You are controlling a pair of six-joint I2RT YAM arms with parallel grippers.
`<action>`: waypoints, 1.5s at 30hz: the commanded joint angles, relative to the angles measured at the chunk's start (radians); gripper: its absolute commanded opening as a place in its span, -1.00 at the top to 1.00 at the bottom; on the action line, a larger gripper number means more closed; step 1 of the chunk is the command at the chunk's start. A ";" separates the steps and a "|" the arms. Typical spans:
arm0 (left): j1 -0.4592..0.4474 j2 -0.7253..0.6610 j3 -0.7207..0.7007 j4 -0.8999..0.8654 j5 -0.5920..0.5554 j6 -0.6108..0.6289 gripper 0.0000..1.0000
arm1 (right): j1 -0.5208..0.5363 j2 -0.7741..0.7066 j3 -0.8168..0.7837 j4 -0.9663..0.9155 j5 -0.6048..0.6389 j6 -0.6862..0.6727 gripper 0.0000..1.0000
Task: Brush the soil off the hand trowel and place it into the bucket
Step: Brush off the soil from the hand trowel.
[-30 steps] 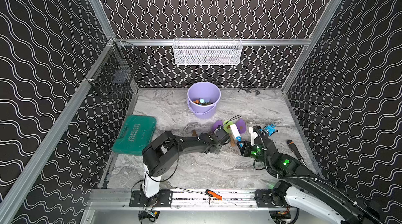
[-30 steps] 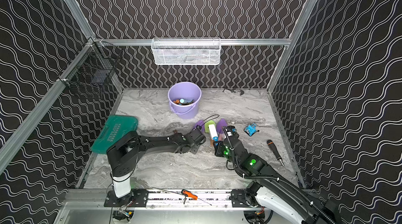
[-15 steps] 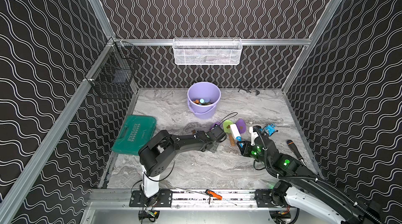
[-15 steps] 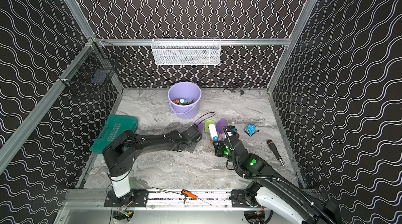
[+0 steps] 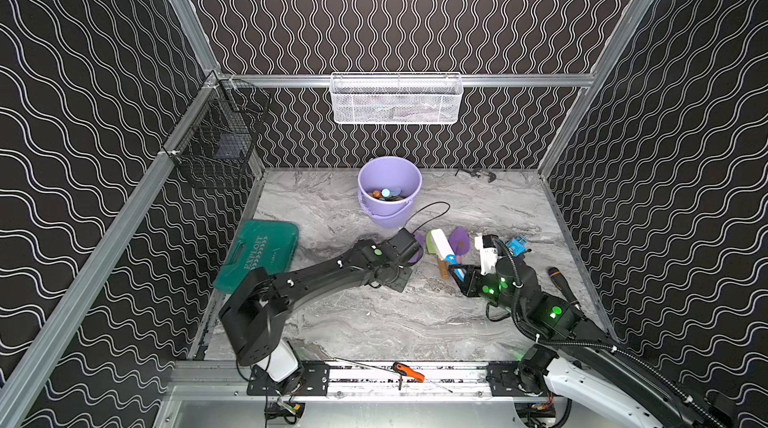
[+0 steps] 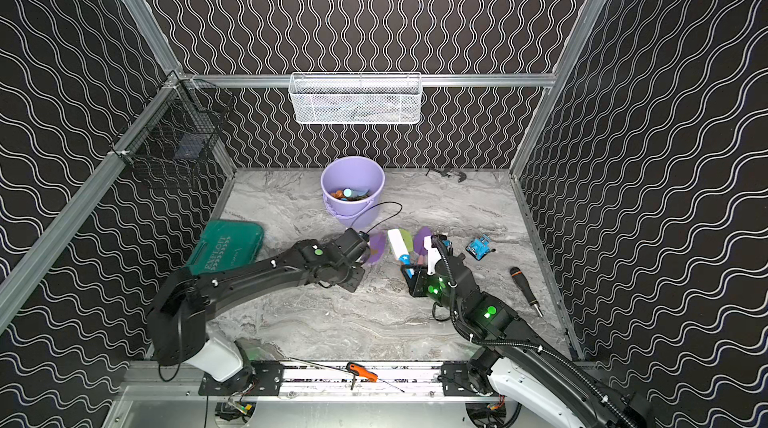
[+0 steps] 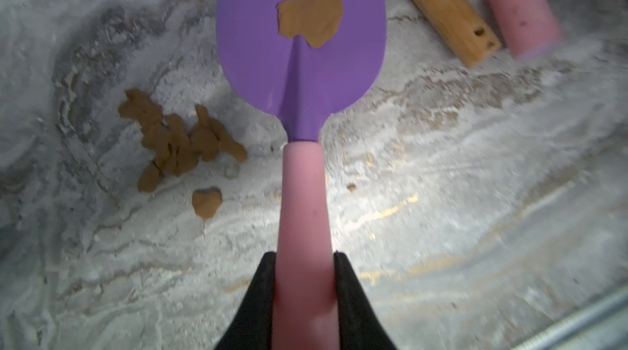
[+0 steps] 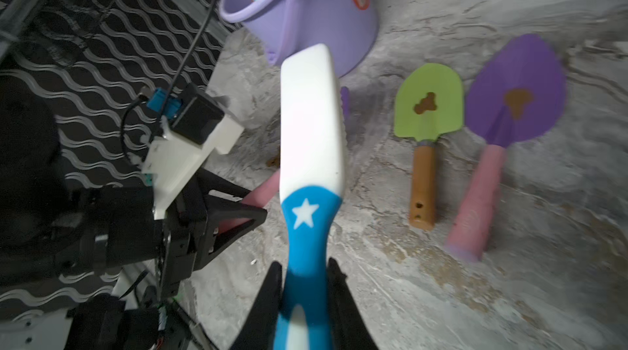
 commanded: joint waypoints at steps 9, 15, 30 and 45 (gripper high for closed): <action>0.011 -0.154 -0.006 -0.250 -0.025 0.022 1.00 | 0.002 0.228 0.115 0.078 -0.358 -0.035 1.00; 0.012 -0.186 -0.026 -0.249 -0.122 0.006 1.00 | 0.031 0.304 0.165 0.035 -0.277 -0.051 1.00; 0.014 -0.179 -0.050 -0.249 -0.132 0.007 1.00 | 0.137 0.539 0.262 -0.060 -0.047 -0.057 1.00; 0.015 -0.186 -0.061 -0.268 -0.138 0.006 1.00 | 0.192 0.567 0.275 0.106 -0.238 -0.100 1.00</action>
